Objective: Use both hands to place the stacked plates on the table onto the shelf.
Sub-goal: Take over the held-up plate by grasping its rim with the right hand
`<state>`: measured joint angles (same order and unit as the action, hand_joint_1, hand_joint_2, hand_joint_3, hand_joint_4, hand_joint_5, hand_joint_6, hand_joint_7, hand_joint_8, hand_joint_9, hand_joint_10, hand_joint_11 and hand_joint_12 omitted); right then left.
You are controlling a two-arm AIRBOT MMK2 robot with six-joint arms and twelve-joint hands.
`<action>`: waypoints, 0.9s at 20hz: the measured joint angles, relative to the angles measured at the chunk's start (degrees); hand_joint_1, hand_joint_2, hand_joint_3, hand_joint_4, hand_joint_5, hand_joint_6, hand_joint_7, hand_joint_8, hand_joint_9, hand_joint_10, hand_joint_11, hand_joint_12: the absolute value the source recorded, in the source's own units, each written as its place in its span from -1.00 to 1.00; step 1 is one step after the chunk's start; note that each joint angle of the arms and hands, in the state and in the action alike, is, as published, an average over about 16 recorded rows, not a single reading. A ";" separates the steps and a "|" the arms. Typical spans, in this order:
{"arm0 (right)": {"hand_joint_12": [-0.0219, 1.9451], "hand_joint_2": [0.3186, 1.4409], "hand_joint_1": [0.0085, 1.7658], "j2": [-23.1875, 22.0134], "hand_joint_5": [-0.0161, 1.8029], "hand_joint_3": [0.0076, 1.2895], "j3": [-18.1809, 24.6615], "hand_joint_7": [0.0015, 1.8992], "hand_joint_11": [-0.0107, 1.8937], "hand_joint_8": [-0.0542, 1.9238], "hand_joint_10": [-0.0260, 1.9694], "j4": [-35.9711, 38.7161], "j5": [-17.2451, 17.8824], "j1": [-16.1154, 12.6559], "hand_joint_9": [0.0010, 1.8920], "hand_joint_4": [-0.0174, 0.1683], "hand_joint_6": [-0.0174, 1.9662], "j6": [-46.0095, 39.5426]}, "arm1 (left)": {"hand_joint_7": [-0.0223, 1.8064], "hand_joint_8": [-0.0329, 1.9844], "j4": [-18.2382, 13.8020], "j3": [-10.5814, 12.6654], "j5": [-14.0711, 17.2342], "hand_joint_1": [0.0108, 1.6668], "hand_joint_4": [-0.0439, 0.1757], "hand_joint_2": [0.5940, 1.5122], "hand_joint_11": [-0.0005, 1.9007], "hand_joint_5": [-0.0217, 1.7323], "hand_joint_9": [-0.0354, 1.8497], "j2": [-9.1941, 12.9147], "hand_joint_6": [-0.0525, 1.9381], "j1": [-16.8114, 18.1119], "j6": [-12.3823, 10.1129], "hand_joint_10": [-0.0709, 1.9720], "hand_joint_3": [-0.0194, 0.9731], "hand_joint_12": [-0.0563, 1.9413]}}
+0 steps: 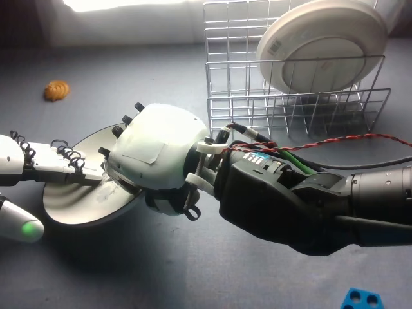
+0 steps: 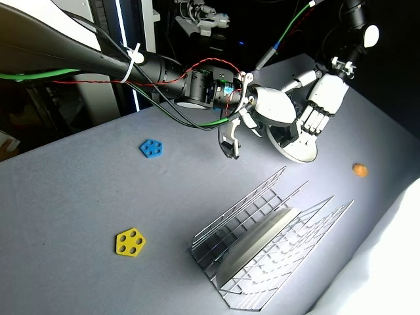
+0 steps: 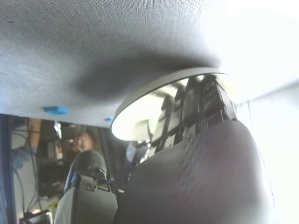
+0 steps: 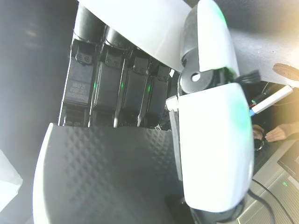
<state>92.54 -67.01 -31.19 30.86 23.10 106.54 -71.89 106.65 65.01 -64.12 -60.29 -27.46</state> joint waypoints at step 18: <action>0.15 0.27 0.30 0.08 -0.18 -0.99 -0.80 -0.14 -0.50 -0.47 -0.93 0.02 -1.04 0.01 -0.03 -0.72 -0.45 0.09 | -0.93 -0.97 -1.86 2.65 0.04 -1.00 -0.63 0.20 -0.99 -0.93 -0.93 -1.12 -0.94 2.24 -1.13 -0.92 -0.93 -0.97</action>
<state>92.62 -67.81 -31.18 29.82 23.11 106.63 -73.75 109.30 65.05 -65.25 -58.05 -28.59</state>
